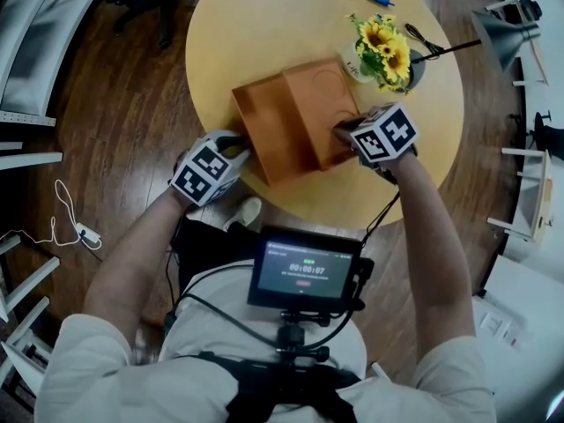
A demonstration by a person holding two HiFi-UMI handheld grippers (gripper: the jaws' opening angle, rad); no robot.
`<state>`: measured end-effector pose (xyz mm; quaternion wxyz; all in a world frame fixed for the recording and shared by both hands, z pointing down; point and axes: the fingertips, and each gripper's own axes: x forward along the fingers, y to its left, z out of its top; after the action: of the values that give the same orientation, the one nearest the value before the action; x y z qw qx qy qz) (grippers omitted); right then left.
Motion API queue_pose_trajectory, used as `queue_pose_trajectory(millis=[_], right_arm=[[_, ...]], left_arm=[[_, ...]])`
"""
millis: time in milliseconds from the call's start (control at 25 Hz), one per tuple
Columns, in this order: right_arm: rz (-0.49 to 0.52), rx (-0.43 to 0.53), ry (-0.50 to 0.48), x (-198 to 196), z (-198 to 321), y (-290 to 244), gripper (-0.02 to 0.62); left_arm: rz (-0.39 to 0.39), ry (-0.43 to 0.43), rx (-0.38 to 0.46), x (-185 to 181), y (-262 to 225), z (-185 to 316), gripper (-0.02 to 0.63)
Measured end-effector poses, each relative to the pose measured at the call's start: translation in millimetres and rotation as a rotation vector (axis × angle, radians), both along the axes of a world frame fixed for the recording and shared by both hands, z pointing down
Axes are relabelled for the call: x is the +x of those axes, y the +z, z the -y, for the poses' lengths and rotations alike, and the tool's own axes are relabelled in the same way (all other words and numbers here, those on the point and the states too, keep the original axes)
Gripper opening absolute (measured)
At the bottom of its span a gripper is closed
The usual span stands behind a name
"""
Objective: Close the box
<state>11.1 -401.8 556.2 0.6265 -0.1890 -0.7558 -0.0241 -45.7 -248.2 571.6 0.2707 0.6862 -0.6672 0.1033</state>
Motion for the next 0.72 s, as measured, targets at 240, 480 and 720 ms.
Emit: queue_pose_trajectory(millis=[240, 480, 720], right_arm=[[0.004, -0.015, -0.003, -0.4, -8.3, -3.2, 0.002], [-0.002, 0.008, -0.015, -0.7, -12.3, -1.3, 0.002], [0.0, -0.008, -0.006, 0.4, -10.6, -2.9, 0.002]], left_arm=[[0.027, 0.033, 0.006, 1.0, -6.6, 11.2, 0.064], [0.023, 0.053, 0.0, 2.5, -2.5, 20.2, 0.064], [0.012, 0.058, 0.006, 4.8, -5.7, 26.2, 0.064]])
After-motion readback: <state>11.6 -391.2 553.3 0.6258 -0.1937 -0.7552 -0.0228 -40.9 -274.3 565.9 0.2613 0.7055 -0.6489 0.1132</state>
